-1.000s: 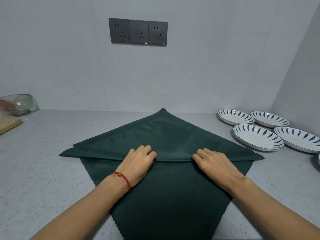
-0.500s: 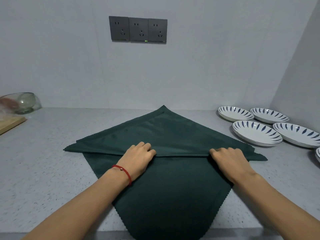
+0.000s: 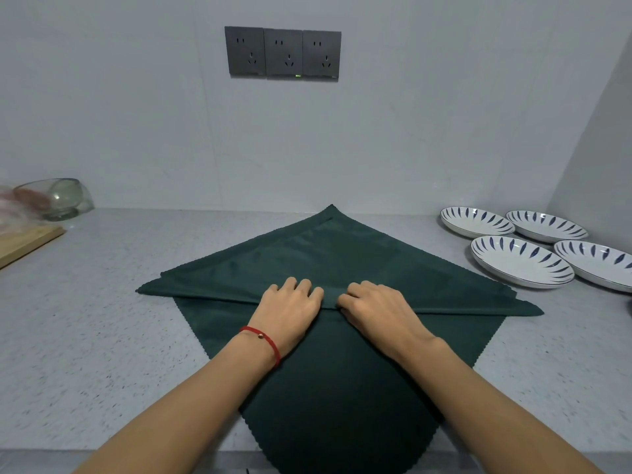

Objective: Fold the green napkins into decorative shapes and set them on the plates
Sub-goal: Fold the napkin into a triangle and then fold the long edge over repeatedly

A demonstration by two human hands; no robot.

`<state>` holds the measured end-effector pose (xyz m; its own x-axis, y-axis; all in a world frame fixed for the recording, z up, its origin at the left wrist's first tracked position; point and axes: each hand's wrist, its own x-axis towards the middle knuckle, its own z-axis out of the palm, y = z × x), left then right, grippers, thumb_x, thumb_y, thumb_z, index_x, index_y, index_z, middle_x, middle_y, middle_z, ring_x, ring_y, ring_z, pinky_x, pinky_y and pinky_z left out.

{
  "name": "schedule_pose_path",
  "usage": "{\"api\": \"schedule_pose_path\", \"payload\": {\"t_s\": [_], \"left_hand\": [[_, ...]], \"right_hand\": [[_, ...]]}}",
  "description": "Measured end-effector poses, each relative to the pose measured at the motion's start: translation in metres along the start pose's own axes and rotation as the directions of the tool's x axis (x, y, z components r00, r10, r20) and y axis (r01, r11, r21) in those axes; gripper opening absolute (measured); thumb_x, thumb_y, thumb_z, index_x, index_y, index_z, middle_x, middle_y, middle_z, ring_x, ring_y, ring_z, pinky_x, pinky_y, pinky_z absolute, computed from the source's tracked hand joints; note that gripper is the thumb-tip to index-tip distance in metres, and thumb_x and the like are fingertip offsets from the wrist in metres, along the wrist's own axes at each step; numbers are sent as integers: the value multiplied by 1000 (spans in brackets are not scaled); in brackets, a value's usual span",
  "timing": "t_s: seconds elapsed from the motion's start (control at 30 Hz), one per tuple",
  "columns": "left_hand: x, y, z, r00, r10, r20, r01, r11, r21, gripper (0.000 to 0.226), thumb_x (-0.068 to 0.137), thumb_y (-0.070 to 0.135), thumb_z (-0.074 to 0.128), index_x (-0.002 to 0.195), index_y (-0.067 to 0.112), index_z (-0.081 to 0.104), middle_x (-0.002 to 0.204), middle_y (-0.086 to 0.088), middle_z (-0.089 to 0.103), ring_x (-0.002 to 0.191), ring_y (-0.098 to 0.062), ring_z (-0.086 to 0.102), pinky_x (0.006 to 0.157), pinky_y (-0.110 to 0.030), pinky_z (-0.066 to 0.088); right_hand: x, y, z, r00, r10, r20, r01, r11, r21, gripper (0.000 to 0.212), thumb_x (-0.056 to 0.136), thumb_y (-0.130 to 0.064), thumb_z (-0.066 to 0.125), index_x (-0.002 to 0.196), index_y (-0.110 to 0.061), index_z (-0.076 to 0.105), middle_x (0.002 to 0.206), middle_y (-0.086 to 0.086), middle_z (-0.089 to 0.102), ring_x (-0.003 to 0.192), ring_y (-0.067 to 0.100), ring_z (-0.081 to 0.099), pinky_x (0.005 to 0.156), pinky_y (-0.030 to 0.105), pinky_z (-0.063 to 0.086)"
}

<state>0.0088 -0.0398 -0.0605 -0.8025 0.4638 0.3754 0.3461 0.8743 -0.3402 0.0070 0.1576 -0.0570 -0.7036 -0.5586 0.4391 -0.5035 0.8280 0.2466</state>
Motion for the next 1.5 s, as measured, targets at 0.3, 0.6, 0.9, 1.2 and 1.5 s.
{"api": "schedule_pose_path", "payload": {"t_s": [0.3, 0.6, 0.9, 1.2, 1.5], "left_hand": [[-9, 6, 5, 997, -44, -65, 38, 994, -100, 8, 79, 22, 54, 87, 19, 53, 81, -1, 55, 73, -27, 50, 57, -36, 32], [-11, 8, 8, 992, -96, -77, 81, 981, -176, 18, 89, 32, 40, 94, 22, 53, 92, 1, 57, 84, -23, 49, 68, -36, 35], [-8, 6, 6, 992, -122, -46, 109, 969, -220, 26, 92, 33, 35, 109, 25, 54, 101, 3, 56, 86, -23, 50, 69, -36, 38], [10, 5, -8, 998, -37, 60, 49, 978, -203, 32, 101, 48, 38, 113, 26, 57, 115, 4, 51, 108, -20, 48, 80, -37, 37], [25, -2, -9, 992, -49, 120, 93, 912, -398, 20, 102, 20, 45, 110, 21, 63, 109, 1, 59, 104, -23, 55, 73, -31, 33]], "right_hand": [[-5, 2, 10, 996, 90, 16, -91, 983, 159, 31, 101, -44, 40, 102, -27, 67, 93, -9, 59, 86, 16, 58, 60, 30, 44], [-5, 0, 3, 984, 124, 129, -143, 979, 149, 35, 106, -44, 36, 118, -27, 64, 112, -8, 60, 104, 16, 57, 76, 33, 50], [-8, -1, 2, 988, 138, 68, -146, 980, 132, 25, 103, -40, 45, 108, -24, 63, 100, -7, 60, 92, 18, 60, 65, 33, 49], [-2, 1, 3, 996, 84, 3, -84, 989, 122, 21, 94, -31, 66, 81, -18, 56, 77, -5, 52, 68, 20, 54, 51, 30, 31], [15, 20, -1, 958, 146, 245, -241, 875, 419, 18, 101, -36, 52, 88, -25, 59, 88, -9, 57, 87, 18, 55, 78, 41, 50]]}}
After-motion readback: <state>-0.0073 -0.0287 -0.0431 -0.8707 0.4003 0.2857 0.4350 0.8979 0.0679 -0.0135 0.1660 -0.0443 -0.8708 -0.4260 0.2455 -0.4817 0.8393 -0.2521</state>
